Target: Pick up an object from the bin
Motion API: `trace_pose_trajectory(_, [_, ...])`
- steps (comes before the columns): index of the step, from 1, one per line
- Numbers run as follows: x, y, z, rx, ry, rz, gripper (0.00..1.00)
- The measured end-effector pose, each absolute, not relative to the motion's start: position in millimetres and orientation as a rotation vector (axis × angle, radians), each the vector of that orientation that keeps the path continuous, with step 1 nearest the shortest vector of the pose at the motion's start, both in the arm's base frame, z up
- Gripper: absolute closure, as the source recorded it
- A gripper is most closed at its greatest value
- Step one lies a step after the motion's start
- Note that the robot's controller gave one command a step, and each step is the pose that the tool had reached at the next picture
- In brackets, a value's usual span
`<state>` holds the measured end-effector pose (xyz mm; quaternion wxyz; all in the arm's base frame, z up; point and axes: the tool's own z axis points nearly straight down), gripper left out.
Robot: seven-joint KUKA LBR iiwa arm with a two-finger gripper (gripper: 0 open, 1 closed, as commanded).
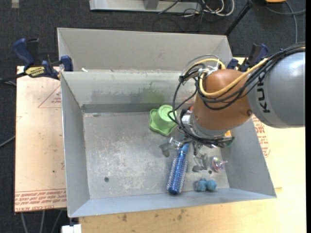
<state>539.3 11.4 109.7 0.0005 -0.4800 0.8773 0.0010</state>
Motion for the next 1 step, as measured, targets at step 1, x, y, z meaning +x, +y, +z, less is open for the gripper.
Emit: trace_pose_trajectory(1, [532.8, 15.2, 68.9, -1.835, 2.553, 0.005, 0.0])
